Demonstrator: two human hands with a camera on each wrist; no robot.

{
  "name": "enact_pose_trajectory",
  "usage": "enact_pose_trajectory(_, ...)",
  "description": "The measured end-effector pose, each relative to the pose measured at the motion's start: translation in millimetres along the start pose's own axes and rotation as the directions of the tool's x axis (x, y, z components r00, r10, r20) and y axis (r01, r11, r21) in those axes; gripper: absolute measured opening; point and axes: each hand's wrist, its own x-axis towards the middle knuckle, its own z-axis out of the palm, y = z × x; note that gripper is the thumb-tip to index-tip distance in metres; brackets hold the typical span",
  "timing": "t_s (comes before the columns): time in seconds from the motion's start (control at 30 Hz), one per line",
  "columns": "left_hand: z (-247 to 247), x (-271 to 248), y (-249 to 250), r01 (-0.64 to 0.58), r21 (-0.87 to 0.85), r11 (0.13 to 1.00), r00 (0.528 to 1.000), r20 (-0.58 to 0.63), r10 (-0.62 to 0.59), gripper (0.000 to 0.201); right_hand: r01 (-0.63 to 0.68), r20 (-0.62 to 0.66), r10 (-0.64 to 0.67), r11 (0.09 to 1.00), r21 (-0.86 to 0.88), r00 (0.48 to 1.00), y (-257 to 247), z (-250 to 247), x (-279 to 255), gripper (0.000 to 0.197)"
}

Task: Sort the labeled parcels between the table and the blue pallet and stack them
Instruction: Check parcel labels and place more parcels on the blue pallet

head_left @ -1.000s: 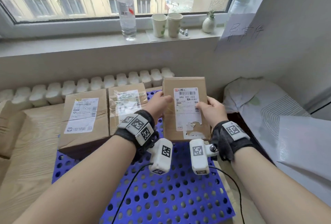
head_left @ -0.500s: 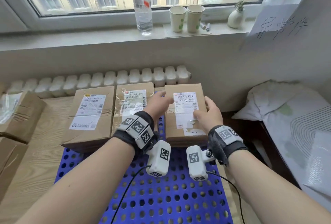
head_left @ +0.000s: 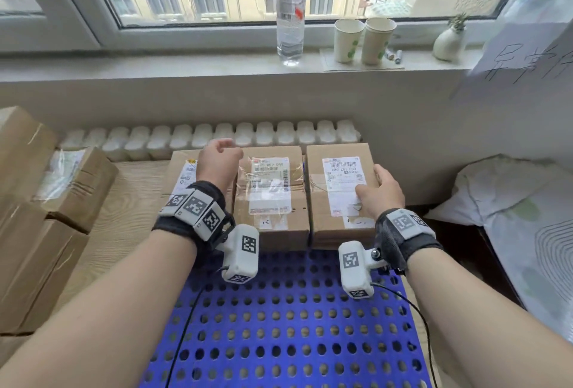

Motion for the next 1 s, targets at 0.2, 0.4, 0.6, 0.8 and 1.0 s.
enact_pose_trajectory(0.2, -52, 31, -42, 0.199, 0.251, 0.947, 0.964, -0.223, -0.143, 0.065, 0.004, -0.073, -0.011, 0.995, -0.096, 0.997, -6, 7, -2, 0.063)
enact_pose_trajectory(0.4, -56, 38, -63, 0.230, 0.319, 0.919, 0.972, -0.116, -0.203, 0.077, 0.009, -0.089, -0.022, 0.990, -0.141, 0.996, -4, 13, -6, 0.062)
enact_pose_trajectory(0.6, -60, 36, -64, 0.220, 0.306, 0.926, 0.975, -0.104, -0.197, 0.067, -0.011, -0.108, -0.005, 0.990, -0.140, 0.994, -2, 16, -8, 0.062)
enact_pose_trajectory(0.8, -63, 35, -63, 0.210, 0.309, 0.928, 0.977, -0.101, -0.187, 0.062, -0.015, -0.115, -0.003, 0.987, -0.158, 0.993, -1, 18, -6, 0.061)
enact_pose_trajectory(1.0, -62, 32, -62, 0.210, 0.314, 0.926, 0.978, -0.084, -0.193, 0.065, -0.016, -0.125, -0.005, 0.986, -0.165, 0.992, -1, 21, -5, 0.061)
